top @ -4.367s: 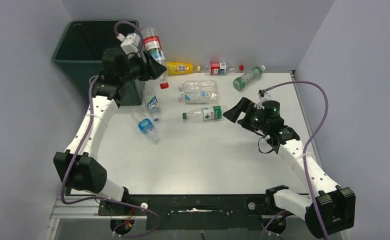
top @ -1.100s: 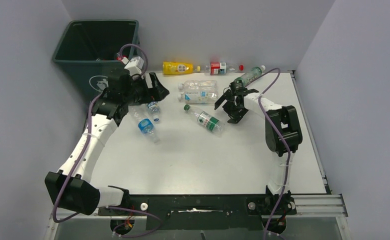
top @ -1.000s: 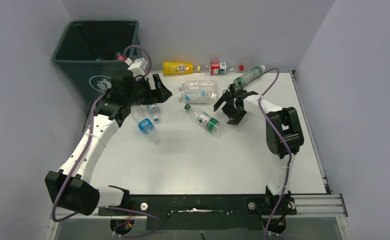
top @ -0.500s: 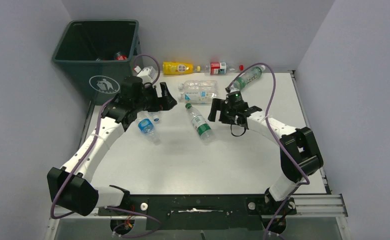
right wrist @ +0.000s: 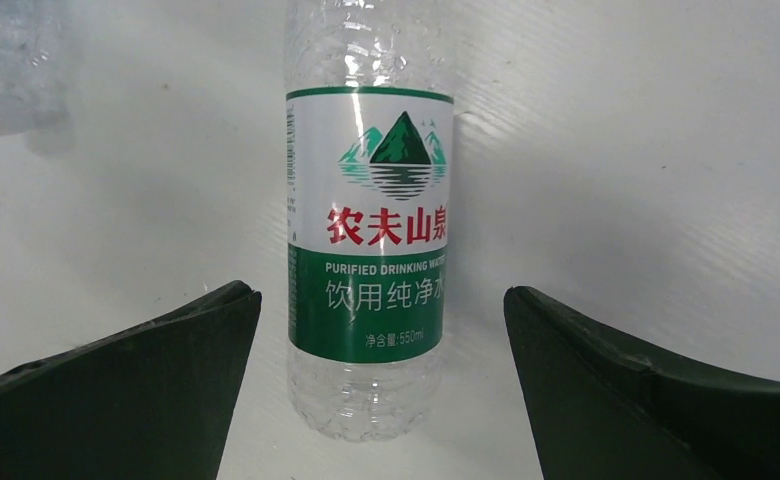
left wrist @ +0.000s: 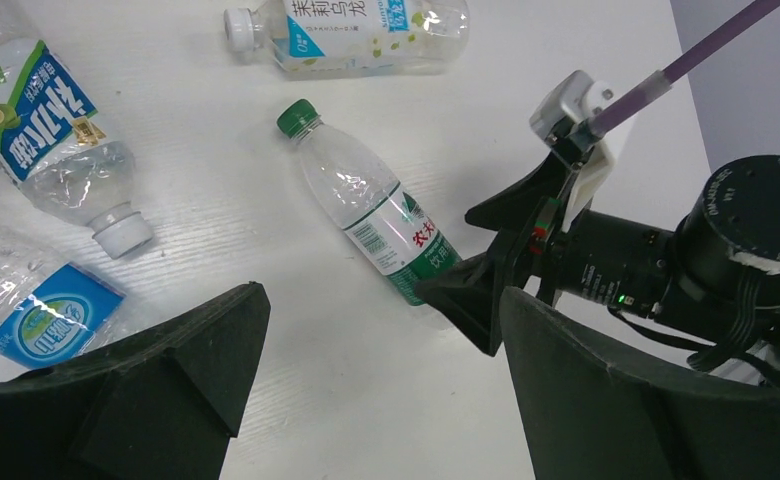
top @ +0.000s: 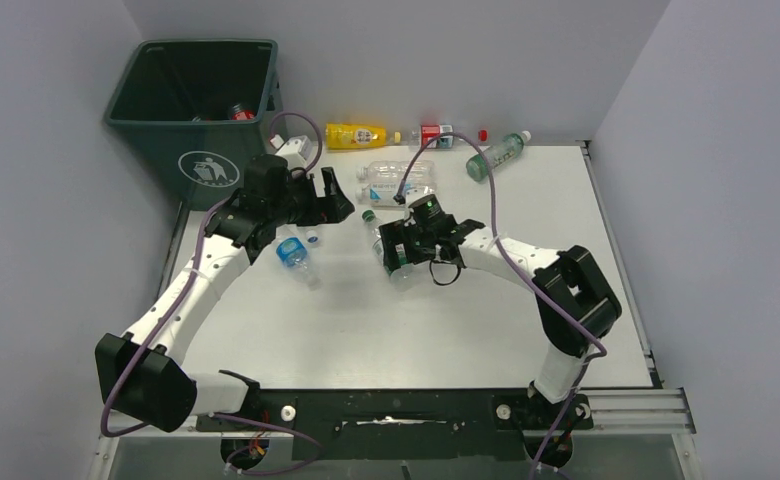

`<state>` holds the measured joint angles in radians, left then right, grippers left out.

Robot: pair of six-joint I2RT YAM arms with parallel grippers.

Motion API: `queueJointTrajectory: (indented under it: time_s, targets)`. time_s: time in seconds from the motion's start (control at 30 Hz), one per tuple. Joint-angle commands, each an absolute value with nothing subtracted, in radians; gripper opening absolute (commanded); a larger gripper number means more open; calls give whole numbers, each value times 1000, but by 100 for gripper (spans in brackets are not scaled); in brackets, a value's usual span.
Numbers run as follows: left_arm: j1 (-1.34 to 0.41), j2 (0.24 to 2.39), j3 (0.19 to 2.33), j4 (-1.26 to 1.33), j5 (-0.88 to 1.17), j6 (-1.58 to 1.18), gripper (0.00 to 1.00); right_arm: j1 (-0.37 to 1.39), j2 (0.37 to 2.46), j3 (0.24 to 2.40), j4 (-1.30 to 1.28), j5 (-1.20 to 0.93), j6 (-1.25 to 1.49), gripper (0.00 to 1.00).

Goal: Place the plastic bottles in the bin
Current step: Pick up the plastic bottle at the center of the board.

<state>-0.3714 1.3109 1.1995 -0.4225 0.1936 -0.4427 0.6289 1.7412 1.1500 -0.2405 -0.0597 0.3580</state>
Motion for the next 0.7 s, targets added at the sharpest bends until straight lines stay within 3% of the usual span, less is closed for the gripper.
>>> queueJointTrajectory:
  time_s: [0.0,0.2,0.47,0.67]
  targets:
    - [-374,1275,1203,-394,183,-436,87,672,1767,1191,-243,-23,320,99]
    - [-374,1271,1190,-391,193,-440,87,723,1822,1197,-292,59,336,99]
    - [-374,1272,1171,-356,265,-480,87,733,1748,1112,-230,54,382,68]
    - [-374,1296,1179,-319,311,-518,87,734,1613,1042,-230,105,407,64]
